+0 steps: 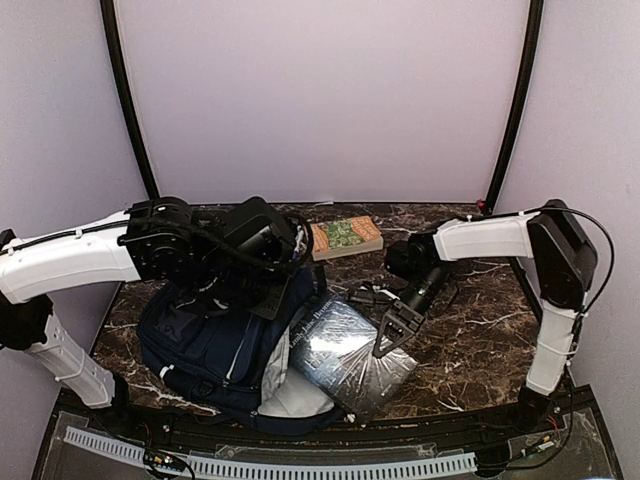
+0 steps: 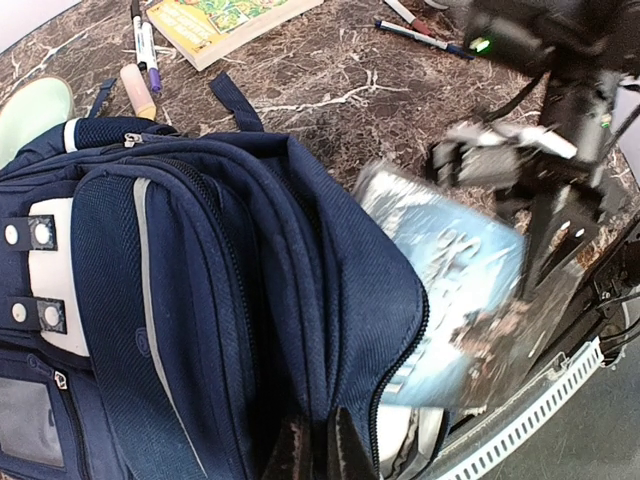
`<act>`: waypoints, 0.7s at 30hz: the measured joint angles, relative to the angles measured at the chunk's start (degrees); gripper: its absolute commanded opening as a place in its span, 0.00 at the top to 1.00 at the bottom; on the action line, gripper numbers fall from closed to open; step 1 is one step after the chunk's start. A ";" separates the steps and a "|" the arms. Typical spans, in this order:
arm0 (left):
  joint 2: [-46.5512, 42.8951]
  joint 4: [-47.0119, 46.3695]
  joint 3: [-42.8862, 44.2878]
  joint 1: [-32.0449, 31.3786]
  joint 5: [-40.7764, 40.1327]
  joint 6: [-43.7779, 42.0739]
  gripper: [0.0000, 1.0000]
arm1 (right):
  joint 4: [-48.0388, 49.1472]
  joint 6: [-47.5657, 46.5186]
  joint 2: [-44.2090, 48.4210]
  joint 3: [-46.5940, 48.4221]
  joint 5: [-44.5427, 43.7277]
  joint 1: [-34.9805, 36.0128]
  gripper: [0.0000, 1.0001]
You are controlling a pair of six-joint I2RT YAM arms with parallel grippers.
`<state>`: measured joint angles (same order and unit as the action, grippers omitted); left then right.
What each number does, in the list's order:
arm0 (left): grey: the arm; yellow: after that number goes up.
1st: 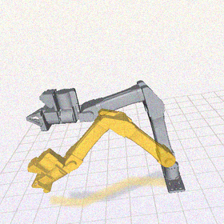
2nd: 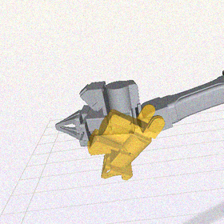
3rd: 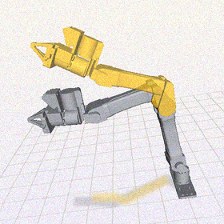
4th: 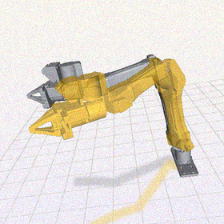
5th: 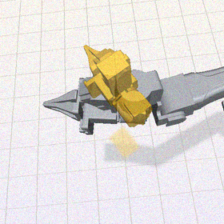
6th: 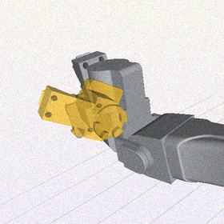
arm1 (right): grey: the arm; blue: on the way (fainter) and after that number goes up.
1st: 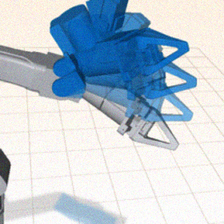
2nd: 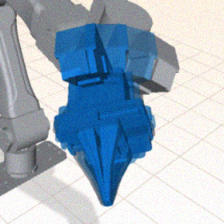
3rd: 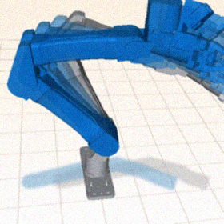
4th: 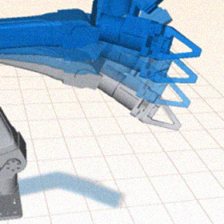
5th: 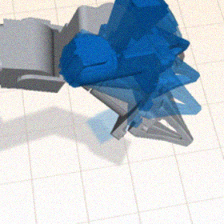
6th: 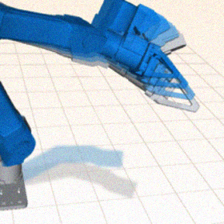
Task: Pack the student bag
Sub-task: Place the book in the largest pocket of the bag.
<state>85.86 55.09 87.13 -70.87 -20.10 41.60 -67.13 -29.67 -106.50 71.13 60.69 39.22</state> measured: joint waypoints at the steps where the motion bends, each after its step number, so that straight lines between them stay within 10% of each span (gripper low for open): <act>1: -0.11 -0.37 -0.31 0.00 0.09 0.00 1.00 | -1.38 -1.22 -2.58 1.84 0.74 1.14 1.00; 13: -1.01 -2.75 -1.81 0.00 1.92 -0.04 1.00 | -11.41 -3.10 -22.05 20.63 8.76 8.31 1.00; 21: 0.44 -2.75 -1.79 -0.81 2.73 -0.61 1.00 | 4.09 22.21 -25.00 26.99 9.99 10.43 1.00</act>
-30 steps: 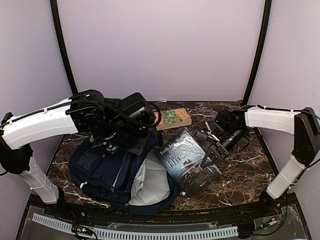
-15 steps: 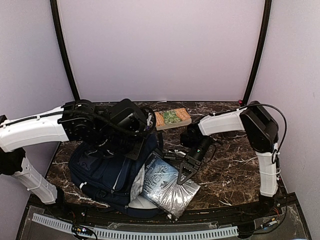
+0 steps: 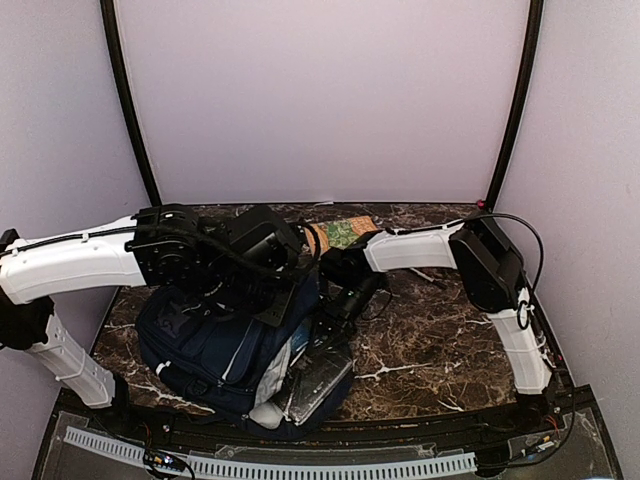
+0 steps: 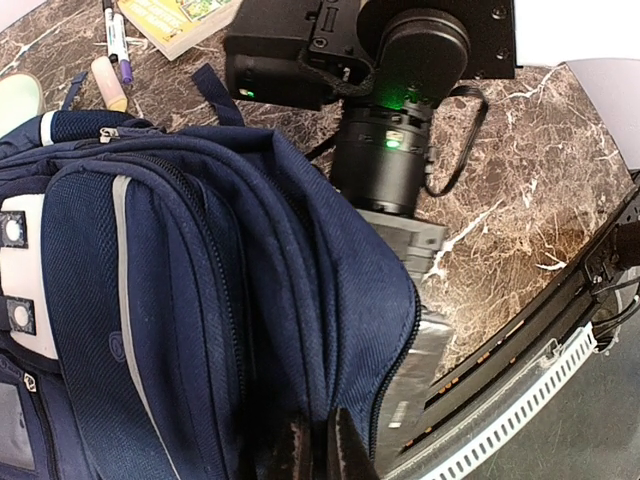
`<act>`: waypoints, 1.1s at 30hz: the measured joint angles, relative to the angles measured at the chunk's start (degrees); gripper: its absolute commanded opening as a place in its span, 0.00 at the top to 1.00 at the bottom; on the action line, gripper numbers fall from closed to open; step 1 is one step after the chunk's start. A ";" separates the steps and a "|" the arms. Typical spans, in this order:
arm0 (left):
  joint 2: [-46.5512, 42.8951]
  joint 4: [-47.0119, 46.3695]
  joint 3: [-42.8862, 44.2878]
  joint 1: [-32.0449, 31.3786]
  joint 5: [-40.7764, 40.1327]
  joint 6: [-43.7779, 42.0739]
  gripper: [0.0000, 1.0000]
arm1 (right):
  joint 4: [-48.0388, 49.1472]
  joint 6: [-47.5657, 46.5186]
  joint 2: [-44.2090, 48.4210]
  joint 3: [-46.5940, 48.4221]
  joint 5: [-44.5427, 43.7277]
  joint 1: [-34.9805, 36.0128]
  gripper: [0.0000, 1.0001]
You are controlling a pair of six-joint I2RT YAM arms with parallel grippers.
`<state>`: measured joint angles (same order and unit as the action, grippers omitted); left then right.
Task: Pack the student bag
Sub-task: Place the book in the largest pocket of the bag.
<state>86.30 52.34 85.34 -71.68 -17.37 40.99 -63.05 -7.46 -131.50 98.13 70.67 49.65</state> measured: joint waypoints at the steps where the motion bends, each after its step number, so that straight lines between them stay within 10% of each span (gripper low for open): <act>1: 0.02 -0.02 0.00 -0.07 0.00 -0.07 1.00 | 3.87 5.07 -0.02 -0.24 -0.22 0.09 1.00; 6: 0.02 -0.79 0.00 -0.20 -0.09 -0.09 1.00 | 22.95 24.17 -0.09 -0.83 -1.16 0.13 0.91; 14: -1.18 -4.94 -3.58 -0.24 -0.48 -0.07 1.00 | 29.00 30.23 -0.74 -0.61 -3.26 0.13 0.62; 19: -2.73 -5.75 -4.87 -0.24 -0.61 -0.07 1.00 | 27.06 27.06 -0.59 -2.80 -6.88 -0.02 0.42; 33: -5.79 -7.69 -7.85 -0.35 -2.19 -1.36 1.00 | 16.52 4.44 12.31 -6.54 -28.06 0.28 0.31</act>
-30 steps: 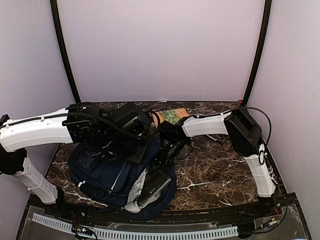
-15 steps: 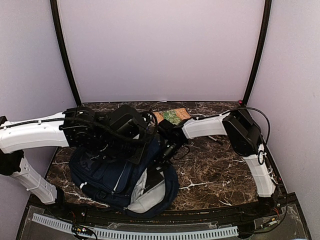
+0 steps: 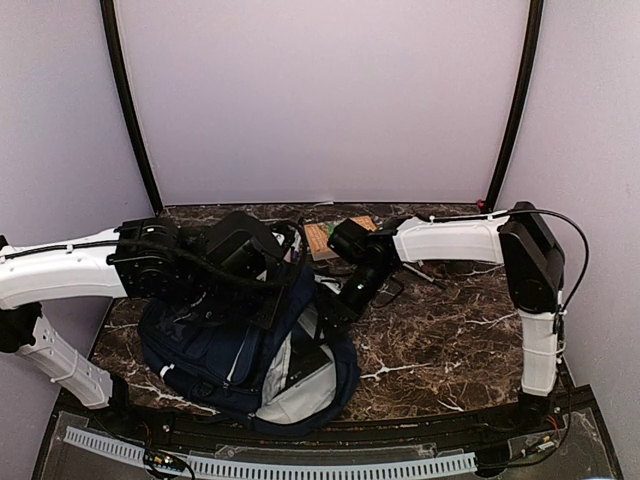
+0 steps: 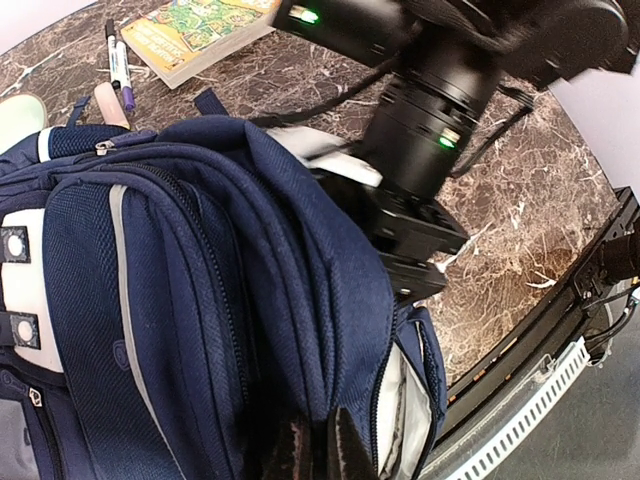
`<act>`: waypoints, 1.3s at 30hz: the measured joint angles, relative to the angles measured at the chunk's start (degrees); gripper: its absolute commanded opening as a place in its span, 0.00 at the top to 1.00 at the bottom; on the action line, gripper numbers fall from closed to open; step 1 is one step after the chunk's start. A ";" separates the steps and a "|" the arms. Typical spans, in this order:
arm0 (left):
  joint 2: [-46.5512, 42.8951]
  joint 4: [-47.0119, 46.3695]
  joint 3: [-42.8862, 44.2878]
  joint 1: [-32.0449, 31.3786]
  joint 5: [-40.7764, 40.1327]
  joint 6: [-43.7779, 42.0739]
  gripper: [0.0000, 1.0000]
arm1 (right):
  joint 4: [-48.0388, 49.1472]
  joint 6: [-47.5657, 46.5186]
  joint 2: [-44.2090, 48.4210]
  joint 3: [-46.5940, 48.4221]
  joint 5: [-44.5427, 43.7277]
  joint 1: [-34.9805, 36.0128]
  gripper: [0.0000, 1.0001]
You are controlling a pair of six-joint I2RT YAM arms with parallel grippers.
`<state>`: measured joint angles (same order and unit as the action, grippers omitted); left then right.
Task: Pack the student bag
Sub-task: Place the book in the largest pocket of the bag, then adjust the book in the largest pocket of the bag.
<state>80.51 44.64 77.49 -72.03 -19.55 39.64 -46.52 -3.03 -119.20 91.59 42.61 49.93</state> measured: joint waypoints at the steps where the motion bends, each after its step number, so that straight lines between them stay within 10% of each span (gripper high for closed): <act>1: 0.00 -0.09 -0.09 0.00 0.00 0.00 1.00 | 0.70 -2.19 1.64 -2.58 -1.20 0.04 0.31; 10: -0.50 -1.60 -1.81 -0.20 0.35 0.04 1.00 | 11.78 -14.80 17.99 -23.04 -13.20 3.13 0.31; 29: -0.61 -2.62 -1.92 -0.20 1.14 0.00 1.00 | 19.21 -28.20 14.75 -22.05 -27.19 10.91 0.24; 39: -0.59 -2.80 -1.92 -0.17 2.38 -0.15 1.00 | 22.12 -30.29 9.55 -18.27 -34.38 11.61 0.44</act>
<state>79.92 41.85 75.57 -72.20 -17.17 39.48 -24.40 -33.32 -109.65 73.32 8.23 61.54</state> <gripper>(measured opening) 0.034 0.601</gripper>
